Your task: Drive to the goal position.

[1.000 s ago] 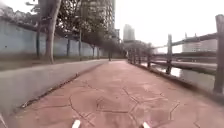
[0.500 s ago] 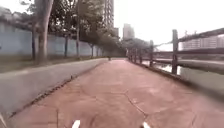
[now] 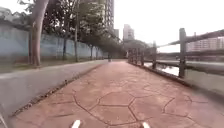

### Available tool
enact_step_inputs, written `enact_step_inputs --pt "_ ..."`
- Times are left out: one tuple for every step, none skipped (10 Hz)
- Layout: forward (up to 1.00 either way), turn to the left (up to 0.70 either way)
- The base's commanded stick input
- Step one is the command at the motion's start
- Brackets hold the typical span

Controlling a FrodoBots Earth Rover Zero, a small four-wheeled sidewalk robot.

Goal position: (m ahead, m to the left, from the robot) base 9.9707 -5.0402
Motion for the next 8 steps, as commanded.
enact_step_inputs --pt "0.70 0.00" --pt "0.70 0.00" --pt "0.70 -0.13" --pt "0.70 -0.21" --pt "0.70 -0.11" --pt "0.70 0.00" --pt "0.70 0.00" --pt "0.70 0.00"
